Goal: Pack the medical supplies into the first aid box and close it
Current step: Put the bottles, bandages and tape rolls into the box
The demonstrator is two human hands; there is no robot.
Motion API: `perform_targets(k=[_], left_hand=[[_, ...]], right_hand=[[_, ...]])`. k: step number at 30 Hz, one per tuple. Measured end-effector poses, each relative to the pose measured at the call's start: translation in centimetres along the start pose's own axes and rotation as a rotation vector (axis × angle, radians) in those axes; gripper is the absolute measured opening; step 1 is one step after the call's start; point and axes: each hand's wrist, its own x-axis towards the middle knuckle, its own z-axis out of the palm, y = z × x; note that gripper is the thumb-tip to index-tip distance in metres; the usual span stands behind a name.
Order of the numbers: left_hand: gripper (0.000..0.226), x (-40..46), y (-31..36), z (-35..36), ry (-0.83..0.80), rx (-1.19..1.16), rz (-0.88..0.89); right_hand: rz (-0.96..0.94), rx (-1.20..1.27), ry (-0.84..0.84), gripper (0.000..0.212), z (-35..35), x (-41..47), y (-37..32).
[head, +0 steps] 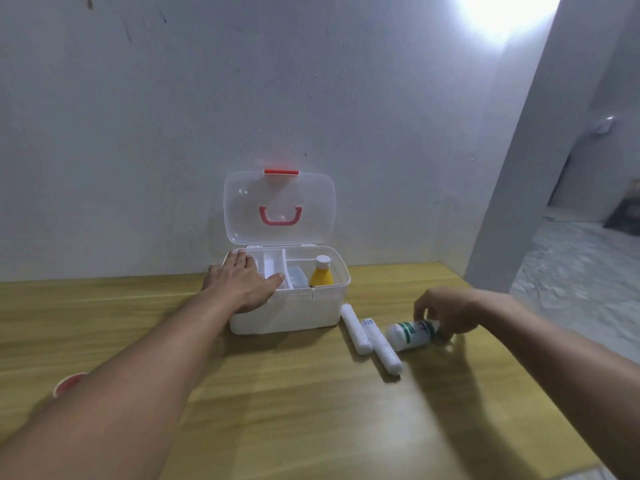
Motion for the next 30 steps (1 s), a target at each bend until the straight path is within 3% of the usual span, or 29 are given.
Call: perform_targets(k=[13, 18, 30], left_hand=[[0.088, 0.2, -0.1, 0.0, -0.007, -0.014, -0.001], [0.085, 0.1, -0.2, 0.2, -0.002, -0.027, 0.012], [0.077, 0.1, -0.2, 0.2, 0.011, 0.016, 0.014]], right_hand=[[-0.247, 0.279, 0.440, 0.024, -13.2, -4.7, -4.9], [-0.387, 0.402, 0.581, 0.032, -13.9, -4.3, -9.6], [-0.457, 0.200, 0.484, 0.034, -9.6, 1.0, -14.8]])
